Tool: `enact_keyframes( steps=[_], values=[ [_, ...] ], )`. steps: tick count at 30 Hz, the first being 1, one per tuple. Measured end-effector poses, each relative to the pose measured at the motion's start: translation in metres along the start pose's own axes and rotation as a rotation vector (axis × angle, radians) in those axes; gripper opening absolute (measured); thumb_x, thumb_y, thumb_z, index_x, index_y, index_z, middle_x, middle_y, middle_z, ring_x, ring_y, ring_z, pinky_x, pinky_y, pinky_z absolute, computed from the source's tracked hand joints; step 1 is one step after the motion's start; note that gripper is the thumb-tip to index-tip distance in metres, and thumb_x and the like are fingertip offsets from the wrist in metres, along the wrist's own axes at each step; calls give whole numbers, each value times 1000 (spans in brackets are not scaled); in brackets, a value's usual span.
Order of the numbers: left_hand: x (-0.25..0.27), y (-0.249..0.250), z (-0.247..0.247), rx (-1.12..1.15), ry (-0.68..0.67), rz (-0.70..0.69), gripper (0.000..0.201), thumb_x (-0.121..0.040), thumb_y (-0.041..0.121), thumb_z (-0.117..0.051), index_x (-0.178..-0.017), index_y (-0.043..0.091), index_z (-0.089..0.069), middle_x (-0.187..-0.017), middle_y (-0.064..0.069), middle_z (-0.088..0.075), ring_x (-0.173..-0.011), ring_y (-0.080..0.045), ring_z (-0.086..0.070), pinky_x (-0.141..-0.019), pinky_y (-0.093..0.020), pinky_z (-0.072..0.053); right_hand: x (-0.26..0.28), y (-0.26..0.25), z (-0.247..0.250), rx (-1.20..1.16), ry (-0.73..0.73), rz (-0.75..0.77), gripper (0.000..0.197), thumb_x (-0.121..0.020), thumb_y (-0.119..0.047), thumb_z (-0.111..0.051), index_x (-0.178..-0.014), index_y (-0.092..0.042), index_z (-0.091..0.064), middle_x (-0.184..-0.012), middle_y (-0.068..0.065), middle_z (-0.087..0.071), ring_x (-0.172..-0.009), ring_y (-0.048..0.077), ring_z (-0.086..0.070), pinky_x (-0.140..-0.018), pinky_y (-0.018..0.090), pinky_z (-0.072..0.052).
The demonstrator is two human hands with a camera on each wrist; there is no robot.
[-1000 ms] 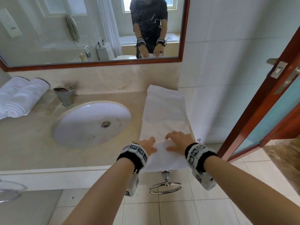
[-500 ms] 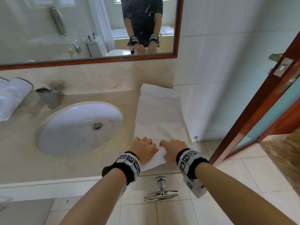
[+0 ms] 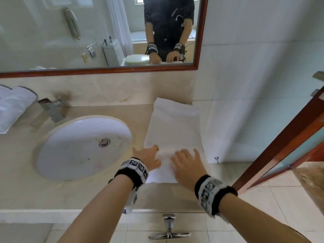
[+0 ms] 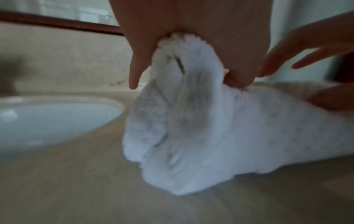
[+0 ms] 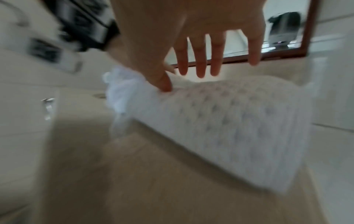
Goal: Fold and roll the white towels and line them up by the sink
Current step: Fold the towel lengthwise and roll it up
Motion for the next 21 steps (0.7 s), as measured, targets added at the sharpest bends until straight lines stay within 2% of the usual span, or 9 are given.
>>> enact_keyframes(
  steps=[2, 4, 7, 9, 12, 14, 16, 18, 21],
  values=[
    [-15, 3, 6, -145, 80, -37, 46, -91, 37, -48, -134, 26, -39, -134, 3, -49, -126, -20, -47, -108, -64, -22, 8, -2, -21, 6, -258, 27, 87, -67, -51, -67, -135, -4, -43, -142, 20, -42, -131, 42, -40, -94, 75, -27],
    [-21, 10, 18, -233, 250, -55, 45, -77, 41, -68, -118, 26, -58, -120, 4, -59, -112, -19, -58, -99, -67, -34, 3, 2, -26, 29, -369, -9, 91, -81, -43, -59, -148, -5, -11, -155, 20, -11, -144, 40, -11, -103, 73, -11],
    [-15, 22, 21, -240, 421, -198, 26, -72, 50, -61, -78, 26, -70, -84, 5, -68, -76, -17, -67, -77, -49, -54, -23, 3, -7, -6, -307, -78, 65, -85, -27, -56, -139, -6, -27, -142, 18, -36, -133, 35, -33, -107, 64, -23],
    [-14, 22, 14, -250, 413, -296, 39, -76, 56, -46, -78, 23, -68, -81, 4, -68, -75, -19, -65, -78, -47, -52, -49, 15, 7, -115, -296, -131, 46, -85, -29, -53, -127, -12, -43, -128, 9, -54, -118, 31, -51, -102, 50, -38],
    [-21, 4, 10, -299, 307, -294, 68, -61, 67, -53, -109, 19, -57, -100, 0, -69, -91, -22, -66, -87, -63, -45, -86, 42, 26, -313, -430, -223, 46, -79, -36, -54, -119, -14, -54, -119, 9, -61, -110, 30, -58, -87, 34, -46],
    [-38, -8, 14, -319, 216, -239, 82, -61, 56, -63, -130, 18, -39, -122, -4, -60, -113, -25, -59, -97, -74, -29, -106, 61, 30, -483, -545, -310, 62, -57, -33, -59, -116, -14, -58, -114, 10, -62, -106, 31, -59, -78, 30, -46],
    [-57, -6, 25, -279, 92, -223, 73, -74, 39, -61, -137, 17, -30, -130, -5, -52, -123, -27, -49, -107, -72, -11, -117, 75, 27, -609, -562, -386, 66, -52, -26, -62, -117, -15, -58, -115, 9, -60, -102, 28, -58, -77, 30, -47],
    [-80, 2, 39, -243, 43, -256, 58, -80, 37, -56, -130, 14, -36, -122, -7, -56, -115, -29, -53, -109, -62, -20, -119, 77, 24, -580, -496, -413, 64, -71, -26, -62, -132, -22, -46, -130, 6, -53, -110, 25, -52, -91, 34, -46],
    [-120, 3, 59, -137, -25, -305, 45, -82, 39, -57, -116, 11, -49, -112, -12, -63, -102, -33, -61, -88, -42, -43, -111, 66, 24, -226, -152, -285, 59, -87, -31, -46, -143, -23, -29, -147, 1, -37, -135, 24, -34, -112, 45, -25]
  ],
)
Point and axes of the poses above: each hand's wrist, its own x-axis away from the middle knuckle, its own z-axis out of the back of the hand, y = z × x, the point moved 3 cm from there along -x, towards the middle knuckle
